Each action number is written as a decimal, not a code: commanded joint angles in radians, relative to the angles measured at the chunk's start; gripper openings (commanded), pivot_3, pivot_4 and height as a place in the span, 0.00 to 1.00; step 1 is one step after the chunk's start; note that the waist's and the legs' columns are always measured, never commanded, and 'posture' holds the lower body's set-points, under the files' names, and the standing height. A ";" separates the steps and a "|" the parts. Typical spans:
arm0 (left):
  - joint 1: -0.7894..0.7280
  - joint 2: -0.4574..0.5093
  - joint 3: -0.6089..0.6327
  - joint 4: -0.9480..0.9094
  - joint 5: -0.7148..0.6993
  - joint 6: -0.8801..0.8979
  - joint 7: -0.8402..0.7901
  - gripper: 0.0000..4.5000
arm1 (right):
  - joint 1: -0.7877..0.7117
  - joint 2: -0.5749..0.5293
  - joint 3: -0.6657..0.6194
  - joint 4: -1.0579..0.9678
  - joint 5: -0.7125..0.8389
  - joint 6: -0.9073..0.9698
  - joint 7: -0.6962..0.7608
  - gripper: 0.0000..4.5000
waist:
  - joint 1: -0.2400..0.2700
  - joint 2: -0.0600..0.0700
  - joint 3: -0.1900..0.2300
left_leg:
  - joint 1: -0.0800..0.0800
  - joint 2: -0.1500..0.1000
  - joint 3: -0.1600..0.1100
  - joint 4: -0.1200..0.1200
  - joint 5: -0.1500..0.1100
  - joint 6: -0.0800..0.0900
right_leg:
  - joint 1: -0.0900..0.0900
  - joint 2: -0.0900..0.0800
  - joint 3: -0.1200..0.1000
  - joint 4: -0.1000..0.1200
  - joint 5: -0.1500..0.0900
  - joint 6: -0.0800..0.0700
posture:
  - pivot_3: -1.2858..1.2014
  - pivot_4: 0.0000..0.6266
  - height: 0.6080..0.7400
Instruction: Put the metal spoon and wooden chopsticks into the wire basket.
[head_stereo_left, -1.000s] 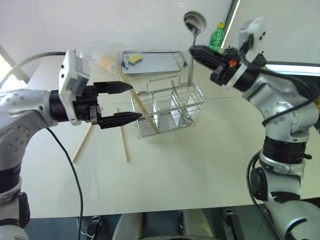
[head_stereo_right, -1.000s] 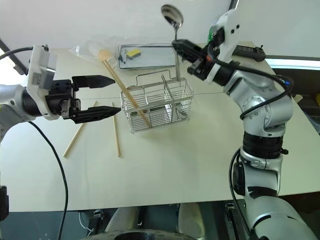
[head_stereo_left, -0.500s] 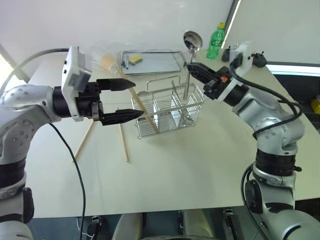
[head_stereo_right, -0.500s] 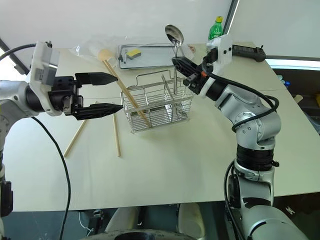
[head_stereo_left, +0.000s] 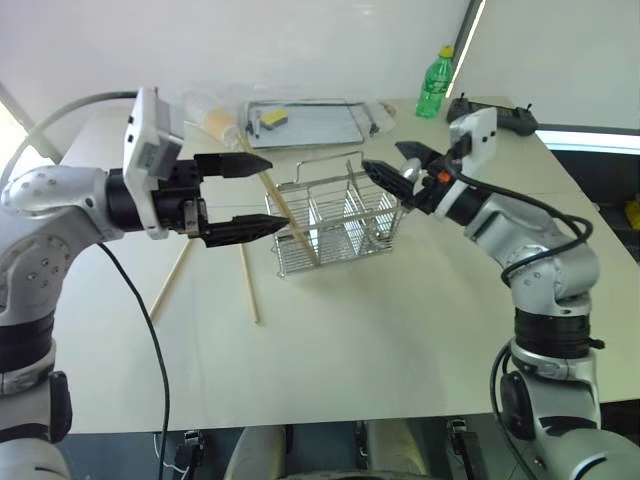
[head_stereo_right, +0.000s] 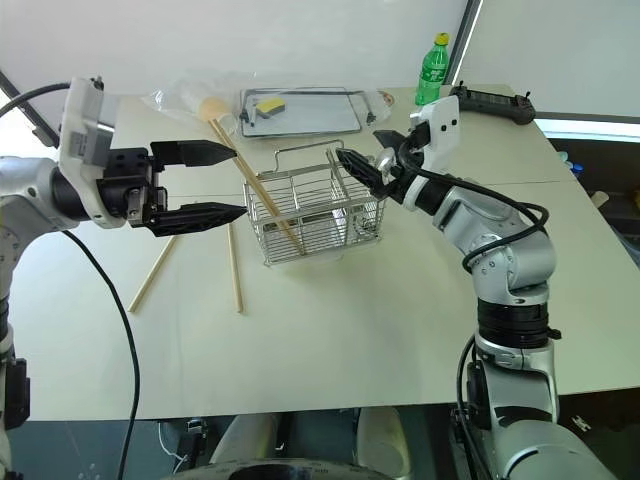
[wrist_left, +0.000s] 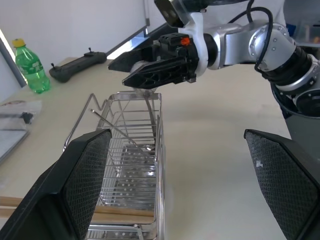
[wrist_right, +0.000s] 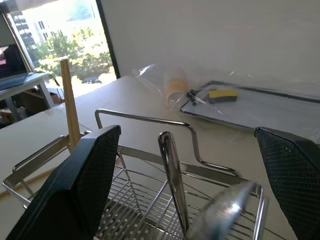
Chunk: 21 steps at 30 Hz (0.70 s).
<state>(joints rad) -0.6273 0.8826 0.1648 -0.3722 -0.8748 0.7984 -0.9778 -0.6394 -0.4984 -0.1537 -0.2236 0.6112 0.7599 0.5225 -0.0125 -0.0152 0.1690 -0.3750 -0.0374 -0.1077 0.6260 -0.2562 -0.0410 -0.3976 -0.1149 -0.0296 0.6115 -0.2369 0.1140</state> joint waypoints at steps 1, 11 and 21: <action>-0.012 0.001 0.013 0.007 0.013 -0.015 0.009 1.00 | -0.069 -0.117 -0.086 -0.052 0.059 0.013 0.084 0.99 | 0.000 0.000 0.000 | 0.000 0.000 0.000 0.000 0.000 0.000 | 0.000 0.000 0.000 0.000 -0.001 -0.001 | 0.52 0.24 0.76; 0.028 0.057 0.072 0.142 0.104 -0.062 -0.007 1.00 | -0.107 -0.487 -0.205 -0.046 0.204 0.116 0.361 0.99 | 0.000 -0.001 0.001 | 0.000 0.000 0.001 -0.002 -0.001 0.001 | 0.000 0.000 -0.001 -0.002 -0.002 -0.002 | 0.52 0.24 0.76; -0.056 0.143 -0.070 0.598 0.449 -0.166 0.037 1.00 | 0.335 -0.569 -0.393 -0.335 0.395 0.211 0.486 0.99 | 0.005 -0.002 0.001 | 0.000 0.001 0.001 -0.005 -0.001 0.002 | 0.002 -0.001 -0.001 -0.010 -0.002 0.000 | 0.52 0.24 0.76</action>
<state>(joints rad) -0.6492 1.0221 0.1152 0.1827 -0.4756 0.6414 -0.9600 -0.3080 -1.0729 -0.5043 -0.5182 0.9770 0.9768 1.0370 -0.0078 -0.0168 0.1695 -0.3754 -0.0366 -0.1064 0.6214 -0.2575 -0.0390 -0.3953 -0.1158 -0.0309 0.6009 -0.2403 0.1154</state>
